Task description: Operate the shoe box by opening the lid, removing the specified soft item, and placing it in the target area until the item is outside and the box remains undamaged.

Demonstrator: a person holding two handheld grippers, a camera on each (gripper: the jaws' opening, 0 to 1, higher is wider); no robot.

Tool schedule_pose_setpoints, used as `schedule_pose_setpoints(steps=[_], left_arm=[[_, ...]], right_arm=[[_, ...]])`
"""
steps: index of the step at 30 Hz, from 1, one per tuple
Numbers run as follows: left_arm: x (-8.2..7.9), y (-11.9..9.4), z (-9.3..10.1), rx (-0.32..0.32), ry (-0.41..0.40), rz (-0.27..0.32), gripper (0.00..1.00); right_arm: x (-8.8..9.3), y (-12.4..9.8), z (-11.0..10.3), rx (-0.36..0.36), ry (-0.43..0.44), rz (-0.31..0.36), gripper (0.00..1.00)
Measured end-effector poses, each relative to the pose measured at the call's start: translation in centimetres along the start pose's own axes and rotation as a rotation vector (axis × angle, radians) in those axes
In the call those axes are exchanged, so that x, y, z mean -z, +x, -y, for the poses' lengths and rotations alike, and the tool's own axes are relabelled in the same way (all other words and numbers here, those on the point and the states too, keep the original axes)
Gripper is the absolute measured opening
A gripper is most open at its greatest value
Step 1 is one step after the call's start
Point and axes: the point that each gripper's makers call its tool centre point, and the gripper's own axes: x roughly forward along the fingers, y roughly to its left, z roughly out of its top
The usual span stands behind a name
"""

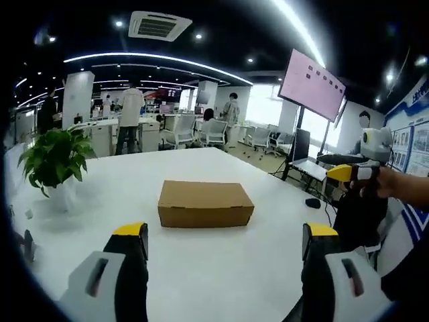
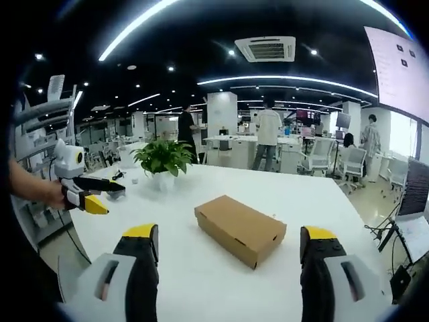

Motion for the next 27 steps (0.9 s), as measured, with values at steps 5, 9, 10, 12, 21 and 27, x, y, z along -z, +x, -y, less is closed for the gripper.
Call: schedule_pose_setpoints(steps=[5, 9, 10, 12, 21, 27], left_arm=[[-1.5, 0.8, 0.3, 0.008, 0.010, 0.026, 0.96], [-2.8, 1.1, 0.7, 0.004, 0.051, 0.091, 0.91], [-2.7, 1.2, 0.7, 0.002, 0.047, 0.088, 0.92], [-1.4, 1.6, 0.7, -0.015, -0.033, 0.006, 0.99], [0.2, 2.8, 0.5, -0.013, -0.002, -0.038, 0.99], [0.1, 2.8, -0.1, -0.039, -0.025, -0.026, 0.94]], right_arm=[[-0.2, 0.4, 0.6, -0.005, -0.010, -0.015, 0.86], [-0.4, 0.8, 1.7, 0.000, -0.001, -0.020, 0.85], [-0.3, 0.8, 1.8, 0.003, -0.004, -0.024, 0.83], [0.3, 0.7, 2.1, 0.008, -0.024, -0.046, 0.80], [2.2, 1.1, 2.7, -0.001, -0.030, -0.092, 0.79], [0.6, 1.5, 3.4, -0.012, 0.030, 0.001, 0.74]])
